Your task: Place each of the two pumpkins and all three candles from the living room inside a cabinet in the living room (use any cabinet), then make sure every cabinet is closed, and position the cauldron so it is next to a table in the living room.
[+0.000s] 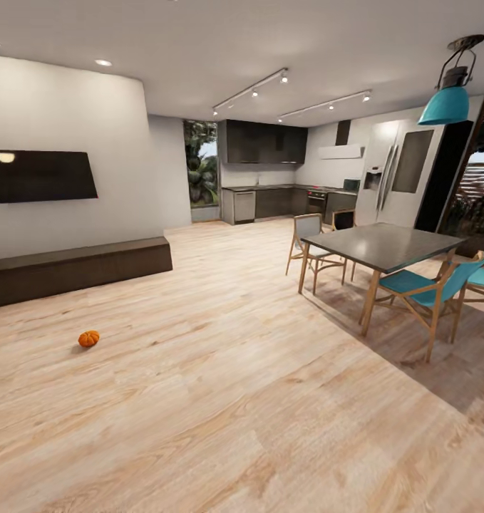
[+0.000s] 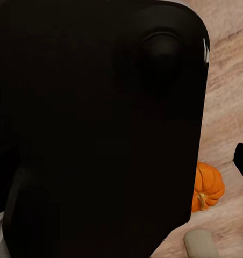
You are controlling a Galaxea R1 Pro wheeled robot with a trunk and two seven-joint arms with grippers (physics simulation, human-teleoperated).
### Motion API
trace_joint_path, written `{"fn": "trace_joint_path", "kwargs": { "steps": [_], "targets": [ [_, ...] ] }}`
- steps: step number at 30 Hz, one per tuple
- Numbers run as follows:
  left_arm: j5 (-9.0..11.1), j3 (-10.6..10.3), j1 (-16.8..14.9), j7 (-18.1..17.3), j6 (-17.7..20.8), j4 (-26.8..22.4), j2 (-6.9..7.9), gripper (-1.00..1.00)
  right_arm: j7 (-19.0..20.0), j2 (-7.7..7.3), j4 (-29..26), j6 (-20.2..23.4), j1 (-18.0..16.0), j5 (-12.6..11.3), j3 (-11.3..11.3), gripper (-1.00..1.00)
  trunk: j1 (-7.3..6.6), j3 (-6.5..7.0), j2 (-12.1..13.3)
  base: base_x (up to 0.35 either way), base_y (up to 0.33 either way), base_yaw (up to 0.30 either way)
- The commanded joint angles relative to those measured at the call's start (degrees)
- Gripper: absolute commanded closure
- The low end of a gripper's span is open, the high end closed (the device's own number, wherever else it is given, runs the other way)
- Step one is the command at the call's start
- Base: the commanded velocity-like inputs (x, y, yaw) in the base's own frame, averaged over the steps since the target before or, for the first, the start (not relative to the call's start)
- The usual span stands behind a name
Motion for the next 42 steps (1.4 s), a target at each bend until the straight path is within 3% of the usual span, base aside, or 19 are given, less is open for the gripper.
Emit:
{"fn": "trace_joint_path", "kwargs": {
  "steps": [1,29,42],
  "targets": [
    [0.04,-0.01,0.04,-0.01,-0.03,-0.1,-0.1,-1.0,-0.1,-0.02,0.08,-0.2,-0.04,0.04,0.01,-1.0,0.0,-0.05,-0.02,0.0,0.0,0.274],
    [-0.18,-0.19,-0.02,-0.1,-1.25,-0.19,-0.24,-1.0,0.23,-0.04,-0.01,-0.96,-0.04,0.41,0.31,-1.0,0.0,-0.89,-0.02,0.006,0.0,0.274],
    [-0.35,-0.37,0.0,-0.19,-1.55,-0.19,-0.1,-1.0,0.42,0.03,-0.01,-1.04,-0.04,0.35,0.31,-1.0,0.0,-1.42,-0.02,0.269,-0.029,0.267]
  ]
}}
